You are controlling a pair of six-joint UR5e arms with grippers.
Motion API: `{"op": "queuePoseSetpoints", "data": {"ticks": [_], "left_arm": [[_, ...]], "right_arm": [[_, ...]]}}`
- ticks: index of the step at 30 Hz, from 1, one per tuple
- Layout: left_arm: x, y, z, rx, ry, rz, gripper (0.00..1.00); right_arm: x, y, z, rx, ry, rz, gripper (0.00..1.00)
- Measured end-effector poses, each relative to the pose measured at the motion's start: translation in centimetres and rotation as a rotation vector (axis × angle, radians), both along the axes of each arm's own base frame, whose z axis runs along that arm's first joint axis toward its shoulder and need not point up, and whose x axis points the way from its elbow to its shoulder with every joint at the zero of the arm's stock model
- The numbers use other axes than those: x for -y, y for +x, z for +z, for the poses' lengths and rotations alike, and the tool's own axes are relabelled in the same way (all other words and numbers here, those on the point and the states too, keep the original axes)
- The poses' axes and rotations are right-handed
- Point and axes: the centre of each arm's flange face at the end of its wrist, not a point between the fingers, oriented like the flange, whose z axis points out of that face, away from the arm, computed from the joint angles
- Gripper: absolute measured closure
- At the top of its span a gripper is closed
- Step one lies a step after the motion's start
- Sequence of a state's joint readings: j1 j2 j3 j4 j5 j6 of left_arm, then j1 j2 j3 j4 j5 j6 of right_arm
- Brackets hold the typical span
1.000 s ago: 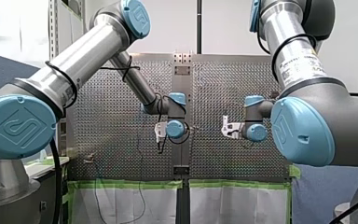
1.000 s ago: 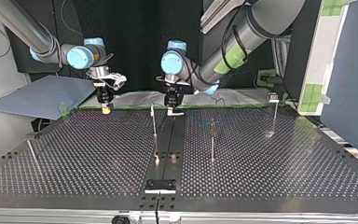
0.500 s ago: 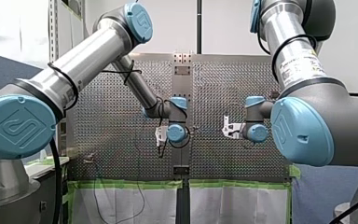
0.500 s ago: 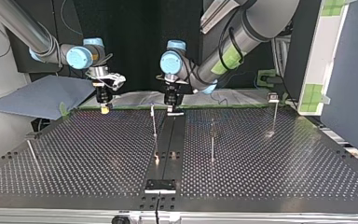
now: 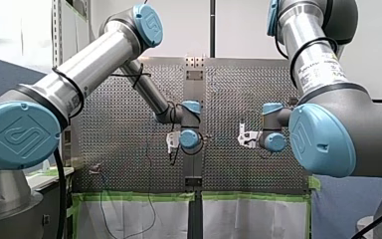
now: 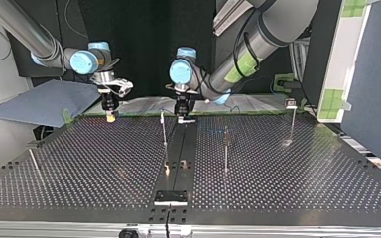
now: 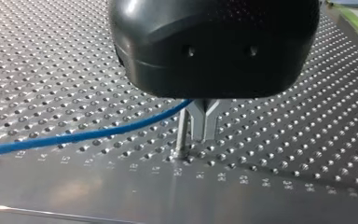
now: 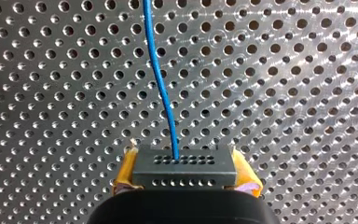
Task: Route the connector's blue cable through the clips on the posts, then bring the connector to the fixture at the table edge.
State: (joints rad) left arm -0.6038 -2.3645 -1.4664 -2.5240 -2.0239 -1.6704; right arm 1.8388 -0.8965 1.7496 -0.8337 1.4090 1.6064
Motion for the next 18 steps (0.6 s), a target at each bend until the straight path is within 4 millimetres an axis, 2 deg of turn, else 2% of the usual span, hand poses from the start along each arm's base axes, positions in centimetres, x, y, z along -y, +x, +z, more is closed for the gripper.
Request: {"op": "queuePoseSetpoints", "data": {"ticks": [9, 18], "left_arm": [[0.1, 1.2, 1.2, 0.004, -0.003, 0.009, 1.0], [-0.5, 1.9, 1.4, 0.002, 0.002, 0.021, 1.0]], "right_arm": [[0.9, 0.0, -0.4, -0.003, 0.005, -0.003, 1.0], [1.6, 0.2, -0.1, -0.004, 0.004, -0.004, 1.0]]}}
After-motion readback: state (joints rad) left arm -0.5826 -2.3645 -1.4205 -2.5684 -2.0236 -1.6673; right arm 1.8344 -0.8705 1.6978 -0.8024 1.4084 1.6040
